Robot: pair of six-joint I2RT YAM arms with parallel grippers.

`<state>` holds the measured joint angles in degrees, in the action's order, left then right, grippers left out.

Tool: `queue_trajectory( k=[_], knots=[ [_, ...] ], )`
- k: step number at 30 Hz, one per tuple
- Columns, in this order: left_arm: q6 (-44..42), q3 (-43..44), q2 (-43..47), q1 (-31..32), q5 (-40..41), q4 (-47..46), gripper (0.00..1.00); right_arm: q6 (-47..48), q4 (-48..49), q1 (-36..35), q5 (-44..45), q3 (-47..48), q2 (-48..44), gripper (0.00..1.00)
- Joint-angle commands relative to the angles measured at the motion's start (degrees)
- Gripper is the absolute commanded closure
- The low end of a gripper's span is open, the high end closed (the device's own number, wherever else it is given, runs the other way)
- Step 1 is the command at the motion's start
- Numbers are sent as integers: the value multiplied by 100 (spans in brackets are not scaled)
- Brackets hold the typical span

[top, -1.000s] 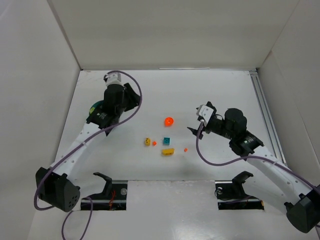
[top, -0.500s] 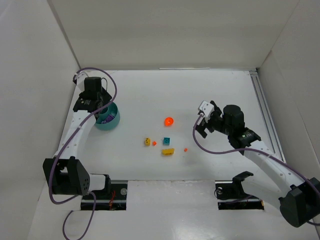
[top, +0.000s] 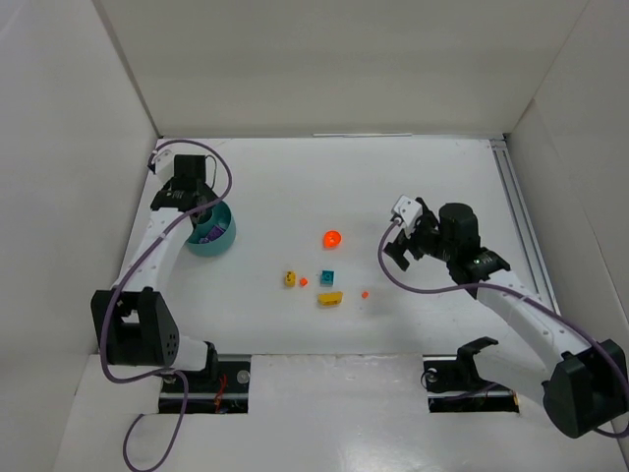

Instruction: Sort the legos into containers by color

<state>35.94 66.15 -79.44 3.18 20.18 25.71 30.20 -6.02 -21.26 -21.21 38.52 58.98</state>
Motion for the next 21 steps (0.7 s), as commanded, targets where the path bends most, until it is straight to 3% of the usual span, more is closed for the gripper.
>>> queue_trajectory(
  k=[1, 7, 8, 19, 21],
  knots=[
    [158, 240, -37, -72, 144, 144, 70, -5, 48, 87, -138, 129, 96, 0],
    [211, 240, -89, -72, 267, 206, 52, -5, 48, 87, -190, 129, 219, 0],
    [211, 240, -89, -72, 267, 206, 41, -5, 48, 87, -190, 129, 219, 0],
    [98, 293, 349, -72, -313, 5, 9, -57, 48, 87, -243, 129, 166, 0],
    [45, 293, 499, 173, -313, -75, 2, -58, 48, 87, -243, 76, 53, 0]
  ],
)
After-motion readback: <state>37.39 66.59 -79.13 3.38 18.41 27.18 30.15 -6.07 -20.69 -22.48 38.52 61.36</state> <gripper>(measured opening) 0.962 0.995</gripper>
